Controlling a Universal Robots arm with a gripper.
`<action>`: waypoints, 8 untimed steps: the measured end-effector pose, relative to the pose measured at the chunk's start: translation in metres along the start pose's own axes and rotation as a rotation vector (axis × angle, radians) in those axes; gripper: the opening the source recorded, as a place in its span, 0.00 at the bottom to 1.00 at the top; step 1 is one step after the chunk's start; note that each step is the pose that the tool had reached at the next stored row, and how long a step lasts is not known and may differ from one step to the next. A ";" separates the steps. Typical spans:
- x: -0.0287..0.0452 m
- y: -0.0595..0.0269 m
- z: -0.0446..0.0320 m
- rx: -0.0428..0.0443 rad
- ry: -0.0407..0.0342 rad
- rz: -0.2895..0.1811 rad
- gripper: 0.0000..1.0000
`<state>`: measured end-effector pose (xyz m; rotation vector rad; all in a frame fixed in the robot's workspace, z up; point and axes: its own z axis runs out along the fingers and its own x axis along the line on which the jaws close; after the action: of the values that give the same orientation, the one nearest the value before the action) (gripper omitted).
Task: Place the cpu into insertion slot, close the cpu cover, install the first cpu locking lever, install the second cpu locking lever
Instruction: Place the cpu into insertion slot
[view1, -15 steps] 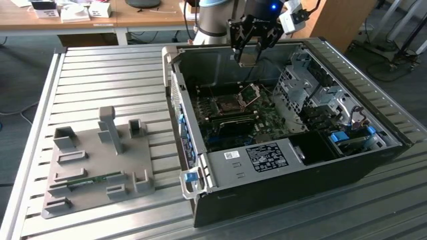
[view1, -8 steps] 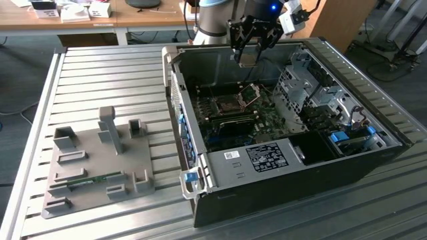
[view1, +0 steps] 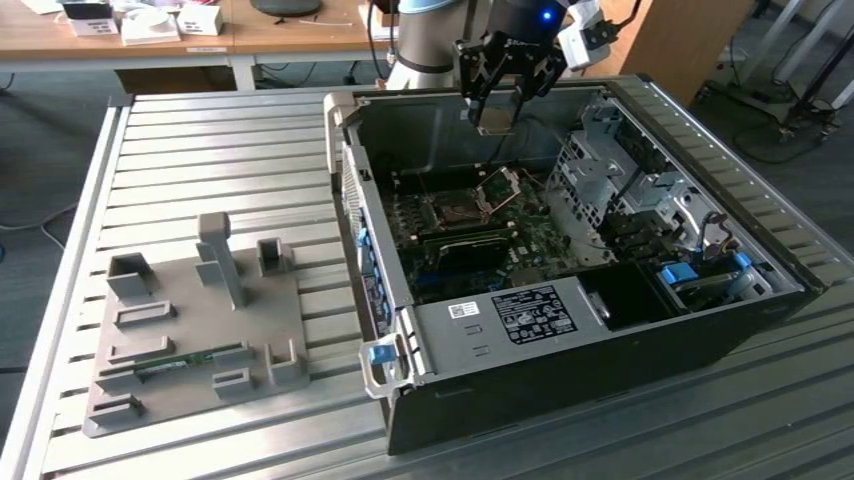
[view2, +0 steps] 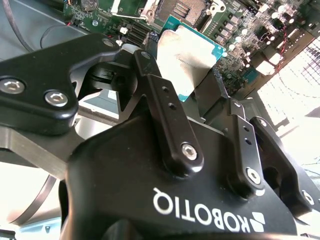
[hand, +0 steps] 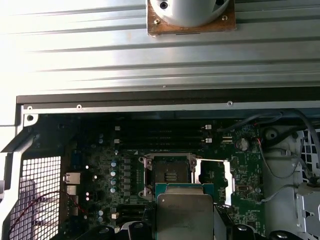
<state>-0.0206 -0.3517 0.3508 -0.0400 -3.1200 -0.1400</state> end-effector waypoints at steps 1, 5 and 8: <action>0.0000 0.0000 0.0000 0.0000 0.0000 0.000 0.54; 0.0000 -0.0001 0.0009 -0.0002 -0.0001 0.000 0.54; 0.0000 -0.0001 0.0012 0.0001 0.0000 0.000 0.54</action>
<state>-0.0206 -0.3517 0.3496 -0.0400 -3.1199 -0.1398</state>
